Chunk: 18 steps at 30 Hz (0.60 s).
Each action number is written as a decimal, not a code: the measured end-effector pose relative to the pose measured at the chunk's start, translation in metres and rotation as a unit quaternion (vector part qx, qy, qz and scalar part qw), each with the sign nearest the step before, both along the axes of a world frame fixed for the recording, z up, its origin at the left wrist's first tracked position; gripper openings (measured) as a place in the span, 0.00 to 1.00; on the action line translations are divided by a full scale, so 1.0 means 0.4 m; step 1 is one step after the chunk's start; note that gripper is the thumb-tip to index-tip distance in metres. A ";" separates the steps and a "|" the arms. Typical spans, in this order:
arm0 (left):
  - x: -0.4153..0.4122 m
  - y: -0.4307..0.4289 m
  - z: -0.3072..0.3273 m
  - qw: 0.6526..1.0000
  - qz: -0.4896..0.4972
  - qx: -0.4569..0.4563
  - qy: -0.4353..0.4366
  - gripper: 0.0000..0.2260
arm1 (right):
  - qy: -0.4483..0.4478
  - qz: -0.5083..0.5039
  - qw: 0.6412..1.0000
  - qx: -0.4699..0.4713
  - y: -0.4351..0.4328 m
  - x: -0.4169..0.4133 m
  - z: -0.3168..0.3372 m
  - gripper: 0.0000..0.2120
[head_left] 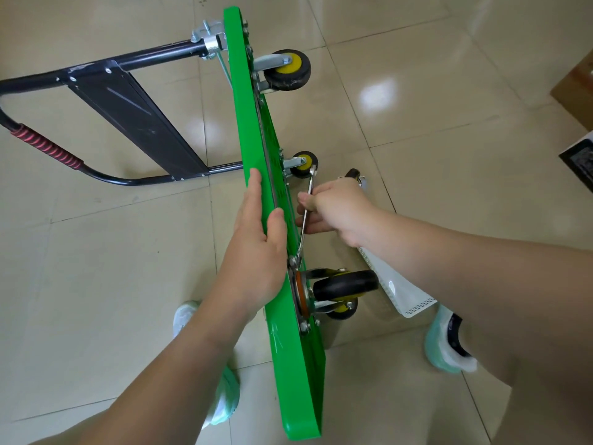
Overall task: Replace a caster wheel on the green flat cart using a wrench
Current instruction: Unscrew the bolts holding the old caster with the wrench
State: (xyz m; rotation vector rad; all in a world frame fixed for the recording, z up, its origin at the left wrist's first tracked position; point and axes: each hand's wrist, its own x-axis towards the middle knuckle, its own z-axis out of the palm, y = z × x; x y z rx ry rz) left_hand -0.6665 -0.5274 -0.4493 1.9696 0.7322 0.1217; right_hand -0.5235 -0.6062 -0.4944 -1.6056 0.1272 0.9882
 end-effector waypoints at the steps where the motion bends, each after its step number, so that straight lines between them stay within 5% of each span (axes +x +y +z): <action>1: 0.001 0.001 -0.002 1.000 0.000 0.002 0.002 0.28 | 0.016 -0.002 1.000 0.000 0.002 0.000 -0.009 0.15; 6: -0.001 0.001 0.000 1.000 -0.005 0.005 0.001 0.28 | 0.091 0.000 0.996 0.005 0.010 0.014 -0.041 0.05; 18: -0.002 0.001 0.009 1.000 -0.012 0.003 0.008 0.29 | 0.161 0.069 0.984 -0.039 0.029 0.009 -0.122 0.04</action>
